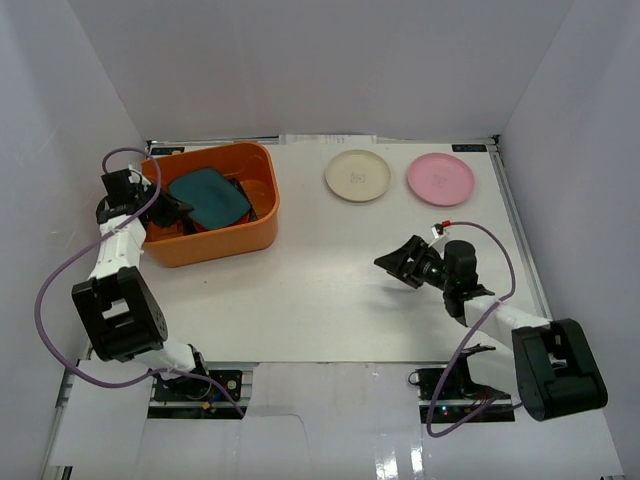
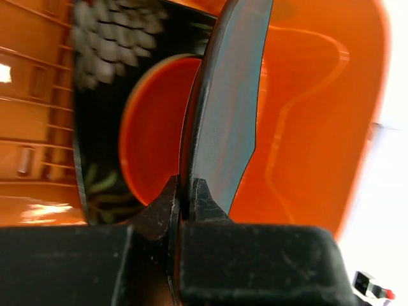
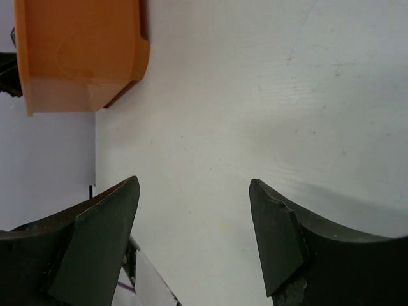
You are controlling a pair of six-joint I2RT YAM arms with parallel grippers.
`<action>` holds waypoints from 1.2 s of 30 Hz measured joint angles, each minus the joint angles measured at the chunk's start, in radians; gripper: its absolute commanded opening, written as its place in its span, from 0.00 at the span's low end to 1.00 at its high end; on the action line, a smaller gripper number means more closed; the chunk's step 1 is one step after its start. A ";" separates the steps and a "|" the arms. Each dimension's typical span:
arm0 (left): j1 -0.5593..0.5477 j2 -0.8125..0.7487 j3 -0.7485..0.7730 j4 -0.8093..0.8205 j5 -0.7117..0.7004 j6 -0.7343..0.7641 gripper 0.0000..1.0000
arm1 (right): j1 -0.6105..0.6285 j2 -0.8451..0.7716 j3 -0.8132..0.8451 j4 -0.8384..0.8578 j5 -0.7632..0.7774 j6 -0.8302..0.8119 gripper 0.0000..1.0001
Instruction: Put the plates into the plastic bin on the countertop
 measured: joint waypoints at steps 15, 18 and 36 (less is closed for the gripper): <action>-0.047 0.092 0.003 0.051 -0.129 0.045 0.98 | 0.033 0.582 0.377 0.210 0.439 0.117 0.79; -0.067 0.053 -0.032 0.071 -0.138 0.043 0.98 | 0.033 0.703 0.490 0.204 0.495 0.140 0.79; -0.117 -0.359 -0.169 0.471 0.169 -0.068 0.98 | 0.061 1.043 1.000 -0.054 0.676 0.121 0.08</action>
